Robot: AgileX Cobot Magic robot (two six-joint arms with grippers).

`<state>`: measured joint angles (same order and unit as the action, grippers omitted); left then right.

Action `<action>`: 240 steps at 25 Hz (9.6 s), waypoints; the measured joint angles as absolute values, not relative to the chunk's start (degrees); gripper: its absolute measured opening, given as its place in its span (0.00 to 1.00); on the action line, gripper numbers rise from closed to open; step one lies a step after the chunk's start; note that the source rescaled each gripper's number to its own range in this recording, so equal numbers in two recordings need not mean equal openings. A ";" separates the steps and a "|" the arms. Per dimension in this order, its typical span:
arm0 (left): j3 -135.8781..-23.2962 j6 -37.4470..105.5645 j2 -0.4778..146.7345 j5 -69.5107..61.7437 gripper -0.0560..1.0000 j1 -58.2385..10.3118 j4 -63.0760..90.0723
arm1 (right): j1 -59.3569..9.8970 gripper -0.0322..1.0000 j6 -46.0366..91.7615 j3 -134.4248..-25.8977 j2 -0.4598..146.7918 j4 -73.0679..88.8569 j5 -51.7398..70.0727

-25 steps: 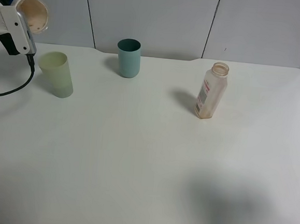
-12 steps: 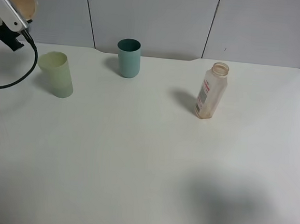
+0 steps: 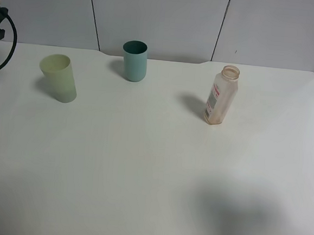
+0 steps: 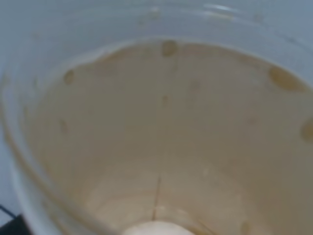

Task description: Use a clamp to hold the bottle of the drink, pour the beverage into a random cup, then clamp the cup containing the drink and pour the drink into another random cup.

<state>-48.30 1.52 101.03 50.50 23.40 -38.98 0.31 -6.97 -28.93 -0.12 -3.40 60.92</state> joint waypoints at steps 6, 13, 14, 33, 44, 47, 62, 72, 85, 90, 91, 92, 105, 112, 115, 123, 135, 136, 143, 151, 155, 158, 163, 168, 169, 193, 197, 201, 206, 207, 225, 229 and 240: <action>-47.86 -1.47 101.03 50.86 0.05 25.57 -38.42 | 0.31 1.00 -6.97 -28.93 -0.12 -3.40 60.92; -40.70 -0.76 101.03 55.75 0.05 25.97 -32.15 | 0.31 1.00 -6.97 -28.93 -0.12 -3.40 60.92; -39.93 -0.71 101.03 56.50 0.05 25.97 -31.63 | 0.31 1.00 -6.97 -28.93 -0.12 -3.40 60.92; -23.21 3.77 101.33 67.37 0.05 25.97 -25.16 | 0.31 1.00 -6.97 -28.93 -0.12 -3.40 60.92; -16.77 3.05 106.98 68.87 0.05 25.97 -25.46 | 0.31 1.00 -6.97 -28.93 -0.12 -3.40 60.92; -16.56 2.18 107.39 68.87 0.05 25.97 -26.94 | 0.31 1.00 -6.97 -28.93 -0.12 -3.40 60.92; -16.17 -1.26 107.56 68.98 0.05 17.19 -27.93 | 0.31 1.00 -6.97 -28.93 -0.12 -3.40 60.92; -11.91 -1.68 107.51 69.26 0.05 17.00 -28.05 | 0.31 1.00 -6.97 -28.93 -0.12 -3.40 60.92; -11.18 -2.11 107.51 69.26 0.05 17.00 -30.55 | 0.31 1.00 -6.97 -28.93 -0.12 -3.40 60.92; -11.18 -1.20 107.51 69.26 0.05 17.00 -30.57 | 0.31 1.00 -6.97 -28.93 -0.12 -3.40 60.92; -11.18 -1.20 107.51 69.26 0.05 17.00 -30.70 | 0.31 1.00 -6.97 -28.93 -0.12 -3.40 60.92; -11.18 -1.20 107.51 69.26 0.05 17.00 -31.02 | 0.31 1.00 -6.97 -28.93 -0.12 -3.40 60.92; -11.18 -3.19 107.51 69.26 0.05 8.97 -36.20 | 0.31 1.00 -6.97 -28.93 -0.12 -3.40 60.92; -11.45 -3.18 107.51 69.26 0.05 0.00 -31.56 | 0.31 1.00 -6.97 -28.93 -0.12 -3.40 60.92; -13.01 -3.47 107.51 69.26 0.05 -2.72 -31.11 | 0.31 1.00 -6.97 -28.93 -0.12 -3.40 60.92; -18.33 -4.08 107.56 69.26 0.05 -8.42 -27.72 | 0.31 1.00 -6.97 -28.93 -0.12 -3.40 60.92; -21.00 -4.24 109.46 69.26 0.05 -16.29 -18.14 | 0.31 1.00 -6.97 -28.93 -0.12 -3.40 60.92; -21.33 -4.24 110.08 69.26 0.05 -16.69 -17.78 | 0.31 1.00 -6.97 -28.93 -0.12 -3.40 60.92; -24.76 -4.24 114.14 69.26 0.05 -17.26 -17.19 | 0.31 1.00 -6.97 -28.93 -0.12 -3.40 60.92; -28.04 -4.24 117.37 69.26 0.05 -17.32 -17.19 | 0.31 1.00 -6.97 -28.93 -0.12 -3.40 60.92; -29.36 -4.24 119.49 69.26 0.05 -17.32 -17.38 | 0.31 1.00 -6.97 -28.93 -0.12 -3.40 60.92; -29.75 -4.24 120.47 69.26 0.05 -17.32 -17.55 | 0.31 1.00 -6.97 -28.93 -0.12 -3.40 60.92; -30.20 -4.24 121.44 69.26 0.05 -17.32 -17.56 | 0.31 1.00 -6.97 -28.93 -0.12 -3.40 60.92; -32.58 -4.39 122.84 69.26 0.05 -17.32 -18.15 | 0.31 1.00 -6.97 -28.93 -0.12 -3.40 60.92; -33.06 -4.50 123.01 69.26 0.05 -17.32 -18.21 | 0.31 1.00 -6.97 -28.93 -0.12 -3.40 60.92; -35.88 -5.16 126.09 69.76 0.05 -17.32 -18.99 | 0.31 1.00 -6.97 -28.93 -0.12 -3.40 60.92; -35.88 -5.51 126.09 69.76 0.05 -17.32 -18.99 | 0.31 1.00 -6.97 -28.93 -0.12 -3.40 60.92; -35.88 -8.77 126.09 69.76 0.09 -17.32 -18.99 | 0.31 1.00 -6.97 -28.93 -0.12 -3.40 60.92; -35.88 -10.93 126.09 69.71 0.39 -17.32 -18.99 | 0.31 1.00 -6.97 -28.93 -0.12 -3.40 60.92; -35.88 -11.33 126.09 69.71 0.50 -17.32 -18.99 | 0.31 1.00 -6.97 -28.93 -0.12 -3.40 60.92; -34.55 -19.01 120.33 69.71 1.00 -17.32 -17.30 | 0.31 1.00 -6.97 -28.93 -0.12 -3.40 60.92; -32.45 -19.59 117.79 69.71 1.00 -17.32 -16.80 | 0.31 1.00 -6.97 -28.93 -0.12 -3.40 60.92; -27.09 -19.72 108.09 69.65 1.00 -17.32 -15.78 | 0.31 1.00 -6.97 -28.93 -0.12 -3.40 60.92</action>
<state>-27.09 -19.72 108.09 69.65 -17.32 -15.78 0.31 -6.97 -28.93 -0.12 -3.40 60.92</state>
